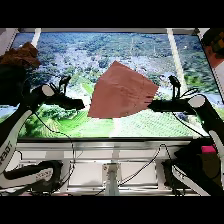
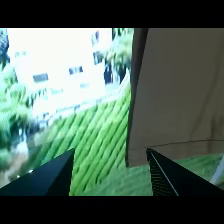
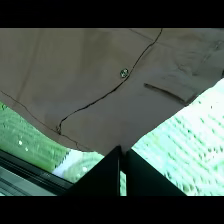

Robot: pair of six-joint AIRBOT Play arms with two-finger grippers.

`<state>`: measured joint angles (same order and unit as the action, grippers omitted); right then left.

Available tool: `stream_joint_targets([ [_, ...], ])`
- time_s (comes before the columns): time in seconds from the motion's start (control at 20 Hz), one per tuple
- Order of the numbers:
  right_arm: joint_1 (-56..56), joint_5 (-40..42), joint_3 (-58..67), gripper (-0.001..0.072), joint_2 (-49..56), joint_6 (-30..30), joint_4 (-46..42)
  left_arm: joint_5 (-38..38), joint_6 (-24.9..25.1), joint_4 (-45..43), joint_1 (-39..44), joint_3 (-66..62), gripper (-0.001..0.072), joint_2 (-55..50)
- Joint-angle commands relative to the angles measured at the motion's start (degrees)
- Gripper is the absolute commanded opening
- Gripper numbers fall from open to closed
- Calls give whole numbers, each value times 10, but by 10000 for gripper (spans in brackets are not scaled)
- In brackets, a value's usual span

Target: Fold the clothes and pants, and hang the long-sleeved shirts on hangers.

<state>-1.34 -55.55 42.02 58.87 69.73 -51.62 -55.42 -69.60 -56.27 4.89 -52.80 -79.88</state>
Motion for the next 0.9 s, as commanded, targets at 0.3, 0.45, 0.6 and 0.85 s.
stream_joint_targets([
  [0.3, 1, 2, 0, 17, 0, 1, -3, -49, 106, 118, 16, 2, 494, -114],
  [0.45, 1, 1, 0, 18, 0, 1, -3, -49, 105, 118, 31, 2, 442, -132],
  [0.6, 1, 1, 0, 18, -1, 1, -3, -54, 105, 118, 36, 0, 15, -133],
  [0.85, 1, -29, 6, 17, -1, 1, 7, -165, 108, 118, 6, -36, 17, -96],
])
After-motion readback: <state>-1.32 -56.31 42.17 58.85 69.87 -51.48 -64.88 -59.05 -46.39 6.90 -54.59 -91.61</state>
